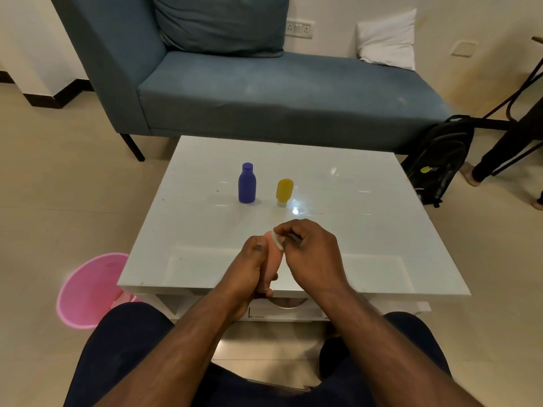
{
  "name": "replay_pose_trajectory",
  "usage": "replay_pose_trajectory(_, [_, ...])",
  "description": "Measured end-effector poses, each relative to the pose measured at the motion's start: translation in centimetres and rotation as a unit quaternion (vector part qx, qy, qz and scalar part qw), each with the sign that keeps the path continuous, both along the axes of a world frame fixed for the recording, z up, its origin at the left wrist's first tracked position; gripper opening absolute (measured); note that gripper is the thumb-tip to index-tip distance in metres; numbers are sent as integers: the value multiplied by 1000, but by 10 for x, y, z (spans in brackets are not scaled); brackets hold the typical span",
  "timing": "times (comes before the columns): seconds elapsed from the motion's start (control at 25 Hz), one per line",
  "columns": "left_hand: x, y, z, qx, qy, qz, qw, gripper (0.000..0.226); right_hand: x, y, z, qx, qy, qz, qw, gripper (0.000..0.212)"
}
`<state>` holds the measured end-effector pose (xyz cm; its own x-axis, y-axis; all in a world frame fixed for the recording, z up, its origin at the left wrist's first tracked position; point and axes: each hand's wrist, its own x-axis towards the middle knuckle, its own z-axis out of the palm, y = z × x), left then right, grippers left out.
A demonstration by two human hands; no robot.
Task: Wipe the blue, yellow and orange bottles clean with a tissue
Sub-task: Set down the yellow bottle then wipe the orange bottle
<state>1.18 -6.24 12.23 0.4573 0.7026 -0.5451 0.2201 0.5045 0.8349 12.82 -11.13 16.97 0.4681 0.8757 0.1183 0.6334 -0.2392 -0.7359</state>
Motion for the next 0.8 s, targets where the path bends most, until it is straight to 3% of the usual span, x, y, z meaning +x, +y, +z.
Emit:
replay_pose_trajectory(0.12, [6,-11,-1,82,31,-81,993,17,-3,12,10,-57,-6,37,998,20])
replay_pose_trajectory(0.36, [2,-5,0,159,20,-80,984,17,-1,12,13,-62,13,23,998,21])
replay_pose_trajectory(0.48, [1,-6,-3,167,25,-78,983,21,3,2,12,-54,31,17,998,23])
replay_pose_trajectory(0.8, [2,0,3,129,-7,-36,991,21,4,-1,14,-60,-40,33,997,23])
